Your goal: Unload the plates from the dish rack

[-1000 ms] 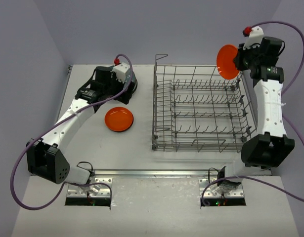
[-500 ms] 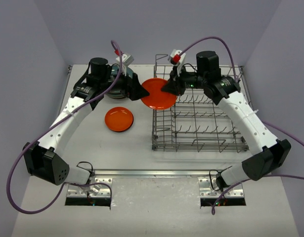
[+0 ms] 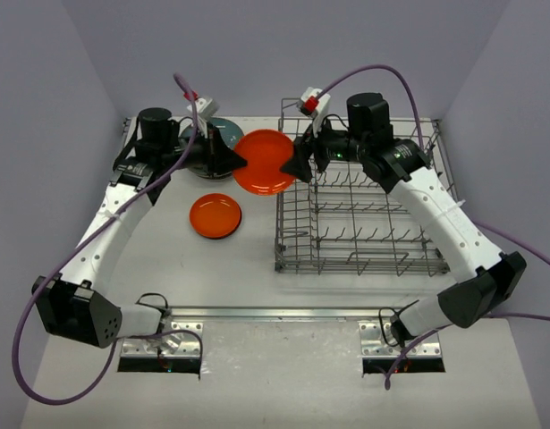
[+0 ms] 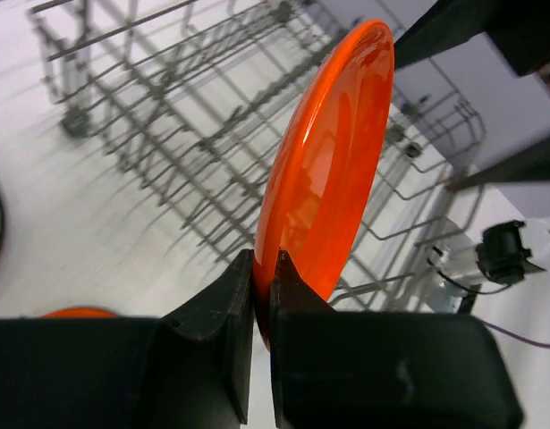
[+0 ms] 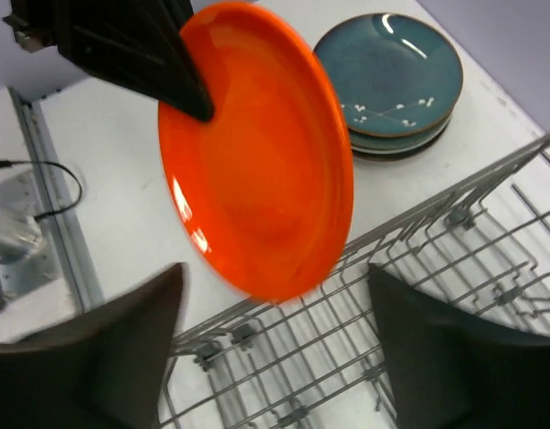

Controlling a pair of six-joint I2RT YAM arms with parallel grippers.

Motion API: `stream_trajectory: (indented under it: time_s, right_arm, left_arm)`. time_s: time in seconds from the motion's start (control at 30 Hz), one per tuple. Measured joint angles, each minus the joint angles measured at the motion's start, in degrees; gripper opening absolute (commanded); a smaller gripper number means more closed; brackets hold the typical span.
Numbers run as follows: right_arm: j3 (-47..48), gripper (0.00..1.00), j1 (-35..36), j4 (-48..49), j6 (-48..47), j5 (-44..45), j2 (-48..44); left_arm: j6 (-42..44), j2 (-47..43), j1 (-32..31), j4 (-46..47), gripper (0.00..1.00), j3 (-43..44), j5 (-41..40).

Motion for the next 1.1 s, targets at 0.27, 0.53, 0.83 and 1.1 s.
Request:
stream_trajectory:
  time_s: [0.27, 0.53, 0.83, 1.1]
  right_arm:
    - [-0.03, 0.99, -14.93, -1.73, 7.95, 4.43, -0.89]
    - [-3.66, 0.99, -26.99, -4.27, 13.15, 6.44, -1.31]
    - [-5.07, 0.99, -27.94, -5.78, 15.15, 5.79, -1.31]
    - [-5.07, 0.99, -28.0, -5.89, 15.36, 4.57, -1.31]
  left_arm:
    - [2.93, 6.46, 13.17, -8.96, 0.0, -1.11, -0.68]
    - [5.6, 13.56, 16.65, -17.61, 0.0, -9.31, -2.11]
    - [7.58, 22.59, 22.41, -19.76, 0.0, -7.67, -3.73]
    - [9.35, 28.63, 23.18, -20.06, 0.09, -6.14, -4.97]
